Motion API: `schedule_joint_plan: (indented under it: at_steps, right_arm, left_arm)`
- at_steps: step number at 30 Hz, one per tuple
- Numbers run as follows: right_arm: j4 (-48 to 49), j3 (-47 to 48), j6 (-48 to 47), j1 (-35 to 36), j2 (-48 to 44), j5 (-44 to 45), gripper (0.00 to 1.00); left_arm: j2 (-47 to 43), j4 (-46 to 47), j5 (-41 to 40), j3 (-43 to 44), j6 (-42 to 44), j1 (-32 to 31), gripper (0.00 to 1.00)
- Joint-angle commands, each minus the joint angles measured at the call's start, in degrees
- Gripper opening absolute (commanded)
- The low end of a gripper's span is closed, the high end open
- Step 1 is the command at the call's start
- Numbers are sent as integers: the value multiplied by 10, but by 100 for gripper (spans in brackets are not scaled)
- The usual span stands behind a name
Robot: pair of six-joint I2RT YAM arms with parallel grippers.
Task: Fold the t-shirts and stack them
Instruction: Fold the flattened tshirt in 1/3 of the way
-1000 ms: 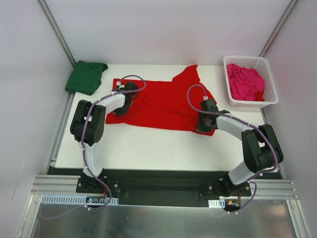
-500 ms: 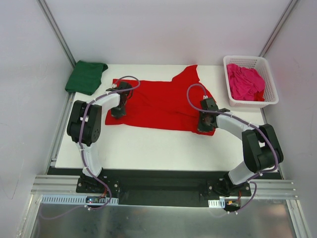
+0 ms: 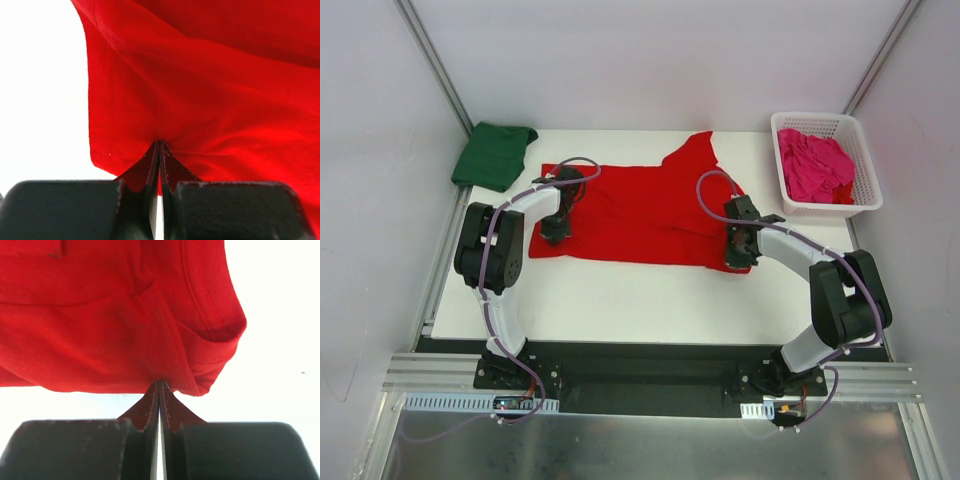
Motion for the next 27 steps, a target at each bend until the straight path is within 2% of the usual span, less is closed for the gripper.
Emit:
schedule_joint_plan:
  at_steps: [1,12,17,19,21,27]
  right_arm:
    - [-26,19,-10,3,8,13,2]
    - [-50,39,-16,1,58,23,2]
    - [-50,40,-17,0,49,19,2]
    - [-53,39,-17,1,28,18,13]
    - [-60,38,-17,1,9,24,20]
    - [-87,43,-17,0,-48,31,34]
  left_arm:
    - [7,-45,18,-3,9,8,0]
    - [9,-48,14,-2,11,7,0]
    - [10,-49,13,2,11,7,0]
    - [11,-49,16,2,12,7,0]
    - [12,-49,18,5,11,7,0]
    - [11,-49,28,7,9,6,0]
